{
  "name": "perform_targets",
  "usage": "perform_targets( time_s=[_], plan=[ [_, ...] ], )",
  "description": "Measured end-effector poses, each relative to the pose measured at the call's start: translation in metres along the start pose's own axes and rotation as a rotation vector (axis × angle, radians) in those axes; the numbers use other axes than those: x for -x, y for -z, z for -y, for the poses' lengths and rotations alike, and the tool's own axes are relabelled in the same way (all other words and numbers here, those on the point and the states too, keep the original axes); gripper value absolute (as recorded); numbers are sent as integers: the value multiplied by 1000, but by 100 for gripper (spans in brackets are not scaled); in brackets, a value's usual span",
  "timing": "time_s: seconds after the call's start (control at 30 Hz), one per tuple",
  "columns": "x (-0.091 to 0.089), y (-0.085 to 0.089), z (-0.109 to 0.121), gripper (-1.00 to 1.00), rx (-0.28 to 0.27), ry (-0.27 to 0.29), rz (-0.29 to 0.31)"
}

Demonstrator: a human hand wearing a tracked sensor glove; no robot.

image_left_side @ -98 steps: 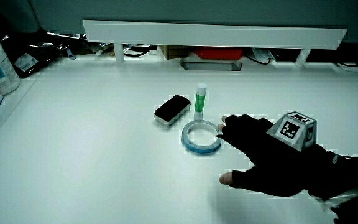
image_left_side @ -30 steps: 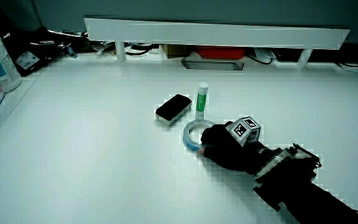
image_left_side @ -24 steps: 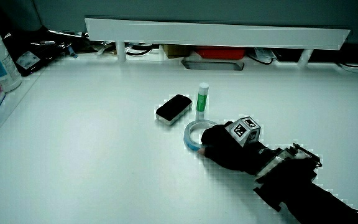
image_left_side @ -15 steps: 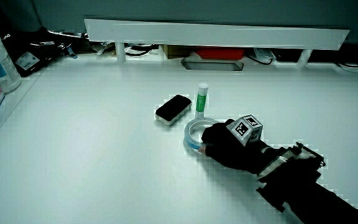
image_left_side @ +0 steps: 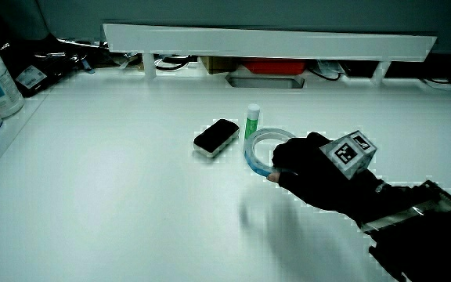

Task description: Pick blue tape

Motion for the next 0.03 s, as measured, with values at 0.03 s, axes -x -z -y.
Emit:
perform_targets(
  time_s=[0.03],
  plan=[
    [0,-6,2,100,-1,5,-8]
  ],
)
